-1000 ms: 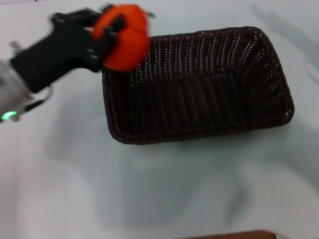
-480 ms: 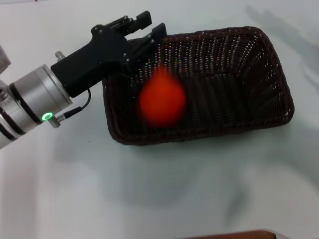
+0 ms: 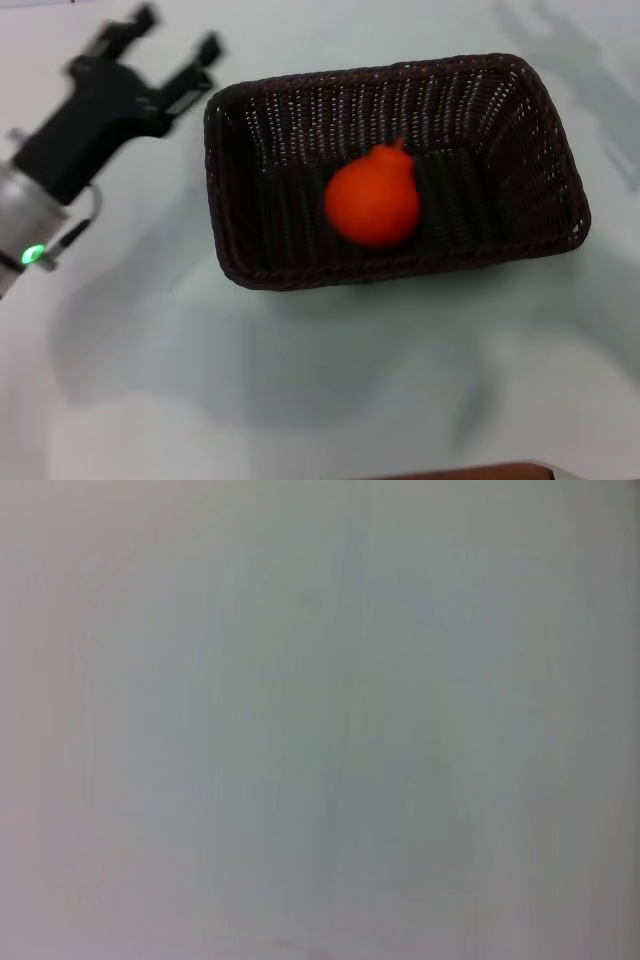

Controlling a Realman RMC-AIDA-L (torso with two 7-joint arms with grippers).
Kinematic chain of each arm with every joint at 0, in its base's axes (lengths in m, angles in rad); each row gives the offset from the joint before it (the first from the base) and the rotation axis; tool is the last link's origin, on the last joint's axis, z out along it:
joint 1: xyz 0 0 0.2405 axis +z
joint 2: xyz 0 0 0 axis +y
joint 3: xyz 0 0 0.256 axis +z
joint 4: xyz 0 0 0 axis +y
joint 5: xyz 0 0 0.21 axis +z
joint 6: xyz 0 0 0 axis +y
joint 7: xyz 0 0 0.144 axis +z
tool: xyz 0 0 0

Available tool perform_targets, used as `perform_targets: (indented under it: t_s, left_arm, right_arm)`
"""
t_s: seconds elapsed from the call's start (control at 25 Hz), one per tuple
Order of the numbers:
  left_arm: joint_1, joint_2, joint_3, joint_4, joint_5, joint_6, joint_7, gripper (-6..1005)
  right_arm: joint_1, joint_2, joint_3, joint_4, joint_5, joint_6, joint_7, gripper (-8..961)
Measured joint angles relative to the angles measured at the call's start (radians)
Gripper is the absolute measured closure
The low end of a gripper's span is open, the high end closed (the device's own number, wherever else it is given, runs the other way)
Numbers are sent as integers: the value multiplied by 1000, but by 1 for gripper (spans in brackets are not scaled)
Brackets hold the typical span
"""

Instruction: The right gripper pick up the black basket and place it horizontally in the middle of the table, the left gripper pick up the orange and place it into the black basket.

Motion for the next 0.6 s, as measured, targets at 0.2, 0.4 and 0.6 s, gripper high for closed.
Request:
perform_targets:
  t_s: [0.2,0.4,0.6]
  left_arm:
    - [-4,0,-7,152,-236,-11,174,205]
    - [-14,-1,-8,275,-456,-14,218,121]
    - [-8,-1,-28,348,-512,-53,237,121]
  right_arm:
    - [-7,3,75,203,117,0,-357,221]
    - [-16,6,247,360,135,-19,-618,222]
    - [-17,10,330,413,134,-22,-791,220]
